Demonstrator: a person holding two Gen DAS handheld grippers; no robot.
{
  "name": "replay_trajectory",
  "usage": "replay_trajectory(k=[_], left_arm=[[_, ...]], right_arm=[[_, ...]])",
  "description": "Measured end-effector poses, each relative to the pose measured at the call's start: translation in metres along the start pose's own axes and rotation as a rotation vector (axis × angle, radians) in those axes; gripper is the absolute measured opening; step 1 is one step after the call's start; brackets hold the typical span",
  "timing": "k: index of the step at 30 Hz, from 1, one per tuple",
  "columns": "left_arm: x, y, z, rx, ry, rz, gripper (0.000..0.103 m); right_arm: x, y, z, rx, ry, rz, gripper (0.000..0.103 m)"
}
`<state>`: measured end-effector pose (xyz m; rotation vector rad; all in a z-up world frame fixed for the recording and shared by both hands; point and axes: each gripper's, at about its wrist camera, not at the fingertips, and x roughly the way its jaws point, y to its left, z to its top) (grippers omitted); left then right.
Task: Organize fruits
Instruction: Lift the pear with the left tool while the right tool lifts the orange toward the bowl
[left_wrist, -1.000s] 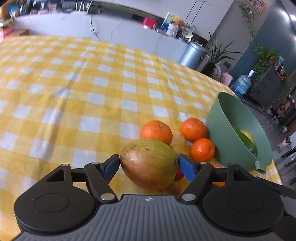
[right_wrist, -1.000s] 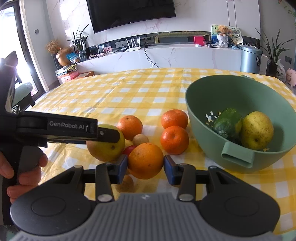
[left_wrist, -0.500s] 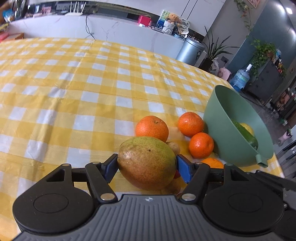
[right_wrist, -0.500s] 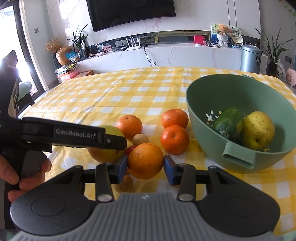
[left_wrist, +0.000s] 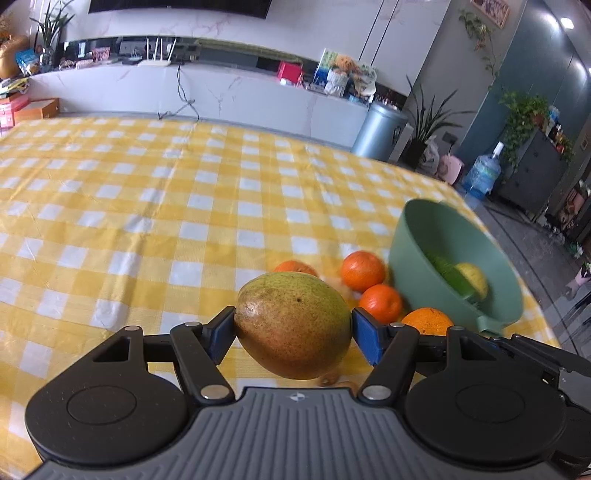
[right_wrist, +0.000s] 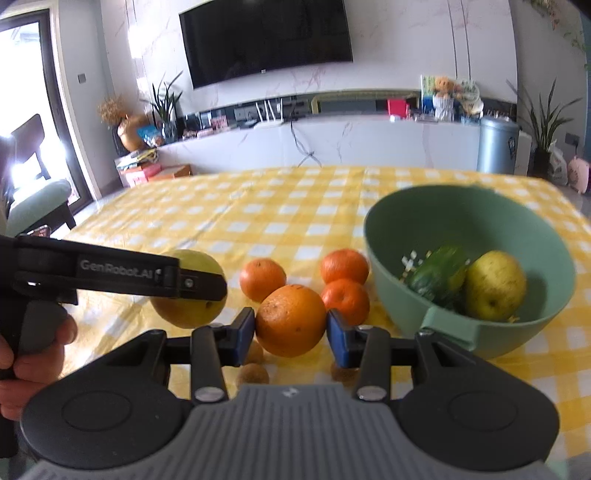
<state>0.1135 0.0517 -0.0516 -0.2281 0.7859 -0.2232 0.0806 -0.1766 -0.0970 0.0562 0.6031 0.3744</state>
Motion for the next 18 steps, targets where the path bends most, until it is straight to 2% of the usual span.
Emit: replay_trajectory(k=[9,18], left_arm=[[-0.034,-0.037,0.023,0.03,-0.074,-0.039,0.077],[-0.026,-0.091,0.045,0.123,-0.058,-0.096,0.077]], right_arm=[[-0.051,-0.017,0.018,0.027,-0.126,-0.032,0.04],[-0.083,-0.062,0.046,0.044,-0.181,-0.109,0.04]])
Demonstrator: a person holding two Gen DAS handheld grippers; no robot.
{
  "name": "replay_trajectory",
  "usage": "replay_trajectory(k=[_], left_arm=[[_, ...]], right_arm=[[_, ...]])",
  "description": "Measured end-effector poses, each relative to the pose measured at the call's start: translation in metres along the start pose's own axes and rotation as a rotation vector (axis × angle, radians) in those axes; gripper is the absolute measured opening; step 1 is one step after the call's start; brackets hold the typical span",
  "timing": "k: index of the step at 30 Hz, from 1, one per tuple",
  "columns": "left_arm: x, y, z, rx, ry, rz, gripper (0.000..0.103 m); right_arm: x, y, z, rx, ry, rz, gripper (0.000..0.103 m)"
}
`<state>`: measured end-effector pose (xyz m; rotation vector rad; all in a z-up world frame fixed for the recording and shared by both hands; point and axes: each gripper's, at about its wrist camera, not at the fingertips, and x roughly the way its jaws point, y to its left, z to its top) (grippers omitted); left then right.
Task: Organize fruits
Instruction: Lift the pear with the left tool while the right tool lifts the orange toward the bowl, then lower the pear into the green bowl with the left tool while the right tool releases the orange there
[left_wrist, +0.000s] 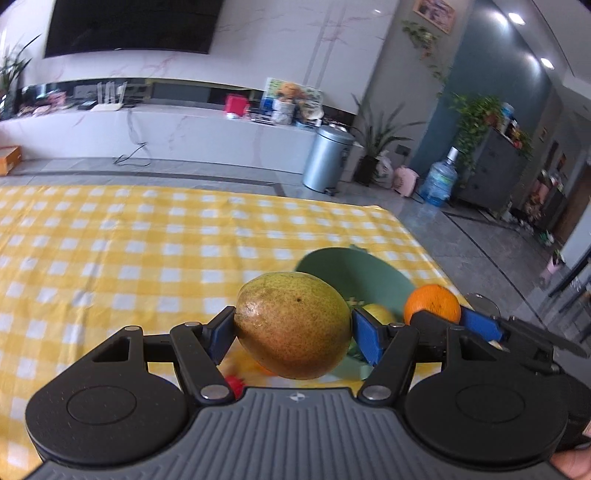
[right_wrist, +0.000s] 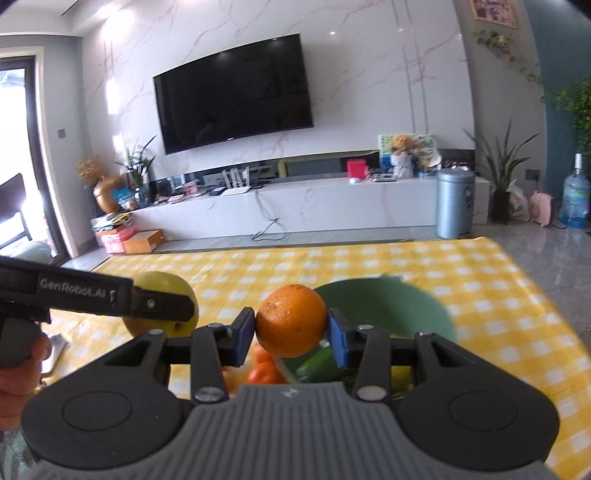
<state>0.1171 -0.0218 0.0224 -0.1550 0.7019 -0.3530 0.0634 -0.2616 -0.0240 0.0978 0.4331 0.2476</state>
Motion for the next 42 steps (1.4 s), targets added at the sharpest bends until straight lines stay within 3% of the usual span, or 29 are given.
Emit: replay_trajectory(k=[8,17,30,42], left_arm=[[0.035,-0.04,0.018,0.07,0.055,-0.021,0.077],[0.083,-0.067,0.022,0.161,0.14,-0.022,0.077],[0.131,-0.064,0.015,0.17,0.234,-0.008,0.077],[0.152,-0.064,0.022,0.17,0.228,-0.017,0.077]], right_arm=[[0.002,-0.039,0.01,-0.021,0.023,-0.062,0.04],[0.034,-0.062,0.013,-0.043,0.129,-0.099,0.04],[0.085,-0.079,0.007,-0.073,0.278,-0.109,0.04],[0.112,-0.081,0.0,-0.095,0.36,-0.109,0.04]])
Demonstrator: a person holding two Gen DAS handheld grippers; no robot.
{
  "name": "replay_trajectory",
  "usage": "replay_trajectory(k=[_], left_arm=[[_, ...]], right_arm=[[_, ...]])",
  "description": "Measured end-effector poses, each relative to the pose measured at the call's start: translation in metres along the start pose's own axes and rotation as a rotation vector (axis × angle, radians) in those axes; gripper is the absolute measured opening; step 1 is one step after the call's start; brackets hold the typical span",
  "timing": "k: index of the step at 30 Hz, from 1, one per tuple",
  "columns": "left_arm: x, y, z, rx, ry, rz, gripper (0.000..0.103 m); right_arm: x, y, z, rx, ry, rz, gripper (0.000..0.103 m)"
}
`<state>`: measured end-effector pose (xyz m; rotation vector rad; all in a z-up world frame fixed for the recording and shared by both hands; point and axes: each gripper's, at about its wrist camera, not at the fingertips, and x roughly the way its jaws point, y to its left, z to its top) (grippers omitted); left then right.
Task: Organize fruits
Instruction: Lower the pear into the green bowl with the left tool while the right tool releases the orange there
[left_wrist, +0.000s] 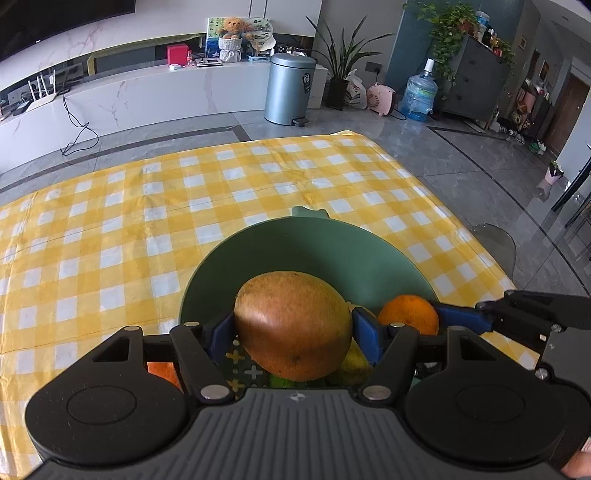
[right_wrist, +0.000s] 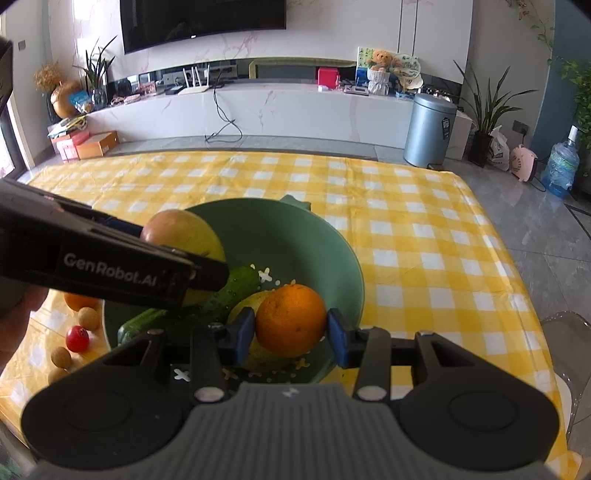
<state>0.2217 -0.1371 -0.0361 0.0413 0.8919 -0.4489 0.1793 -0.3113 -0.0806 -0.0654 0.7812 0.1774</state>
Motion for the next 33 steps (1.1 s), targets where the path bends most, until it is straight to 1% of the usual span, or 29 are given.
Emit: replay_trajectory(k=[12,14,17,21,24,25,29,30,33], left_arm=[[0.012,0.014,0.009,-0.078,0.016,-0.029,0.079],[0.013,0.015,0.009,-0.087,0.011,-0.019,0.081],[0.012,0.018,0.007,-0.105,0.003,-0.029,0.081],[0.008,0.017,0.008,-0.098,-0.014,-0.009,0.083],[-0.001,0.016,0.01,-0.086,-0.074,0.007,0.084],[-0.004,0.015,0.011,-0.081,-0.081,0.004,0.084],[-0.008,0.012,0.011,-0.051,-0.079,0.001,0.084],[-0.008,0.011,0.01,-0.046,-0.076,-0.001,0.082],[-0.008,0.011,0.006,-0.047,-0.064,-0.008,0.081]], right_arm=[[0.006,-0.003,0.003,0.018,0.006,-0.012,0.041],[0.007,-0.004,0.004,0.02,0.007,-0.014,0.041],[0.007,-0.004,0.004,0.02,0.009,-0.015,0.041],[0.007,-0.004,0.004,0.028,0.01,-0.014,0.041],[0.007,-0.004,0.004,0.031,0.011,-0.016,0.041],[0.007,-0.004,0.005,0.032,0.011,-0.017,0.04],[0.006,-0.002,0.006,0.035,0.01,-0.02,0.041],[0.006,-0.002,0.007,0.034,0.01,-0.022,0.041],[0.007,-0.003,0.007,0.038,0.014,-0.027,0.041]])
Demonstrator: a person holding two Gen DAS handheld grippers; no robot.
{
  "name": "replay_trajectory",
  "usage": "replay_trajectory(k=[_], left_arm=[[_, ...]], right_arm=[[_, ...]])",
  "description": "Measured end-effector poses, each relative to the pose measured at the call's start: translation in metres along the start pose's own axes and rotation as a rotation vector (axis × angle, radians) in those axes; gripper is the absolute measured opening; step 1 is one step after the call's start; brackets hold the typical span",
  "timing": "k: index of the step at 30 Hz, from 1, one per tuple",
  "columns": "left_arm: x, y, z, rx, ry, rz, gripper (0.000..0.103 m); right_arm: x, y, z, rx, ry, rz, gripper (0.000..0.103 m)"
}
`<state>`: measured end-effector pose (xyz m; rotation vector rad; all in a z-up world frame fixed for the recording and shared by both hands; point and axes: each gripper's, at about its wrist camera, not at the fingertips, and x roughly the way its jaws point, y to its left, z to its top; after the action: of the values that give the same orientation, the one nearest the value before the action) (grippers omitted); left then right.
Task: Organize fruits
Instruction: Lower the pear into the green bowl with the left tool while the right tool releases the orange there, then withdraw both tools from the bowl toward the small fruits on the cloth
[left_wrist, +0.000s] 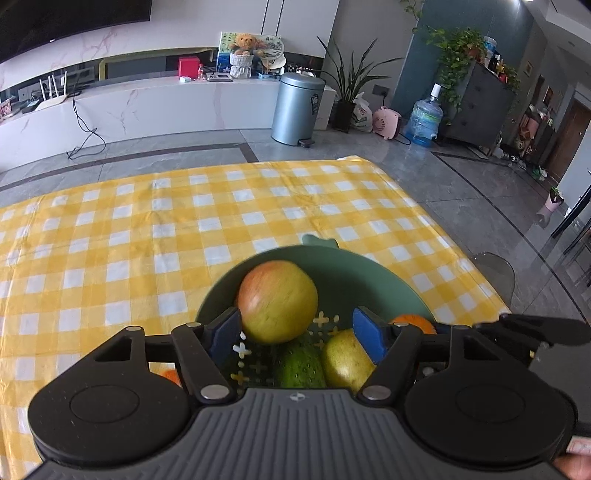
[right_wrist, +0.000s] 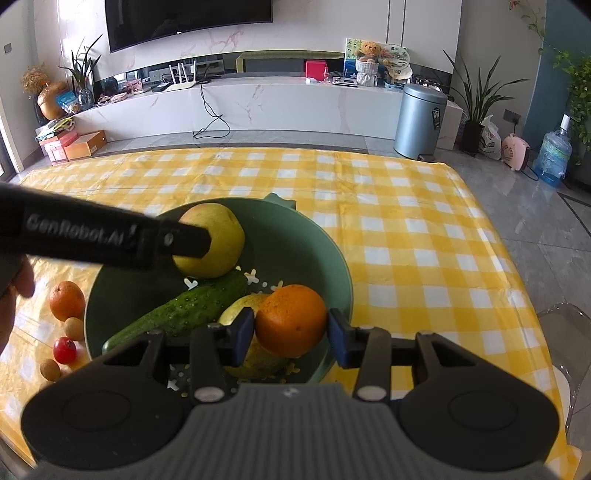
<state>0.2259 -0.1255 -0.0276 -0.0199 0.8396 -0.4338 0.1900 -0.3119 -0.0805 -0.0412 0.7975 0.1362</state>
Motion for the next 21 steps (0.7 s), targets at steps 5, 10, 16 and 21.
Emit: replay_trajectory(k=[5,10,16,21], left_arm=[[-0.007,0.003,-0.006,-0.008,0.02,0.008,0.081],[-0.021,0.002,-0.011,0.033,0.026,0.045,0.081],[-0.042,0.005,-0.017,0.076,0.033,0.101,0.081],[-0.066,0.007,-0.026,0.111,0.02,0.153,0.081]], right_arm=[[-0.001,0.005,0.001,-0.017,0.006,-0.015,0.043],[-0.01,0.011,0.004,-0.024,-0.03,-0.038,0.063],[-0.027,0.016,0.005,-0.026,-0.063,-0.037,0.064],[-0.048,0.024,0.0,0.02,-0.101,-0.005,0.064]])
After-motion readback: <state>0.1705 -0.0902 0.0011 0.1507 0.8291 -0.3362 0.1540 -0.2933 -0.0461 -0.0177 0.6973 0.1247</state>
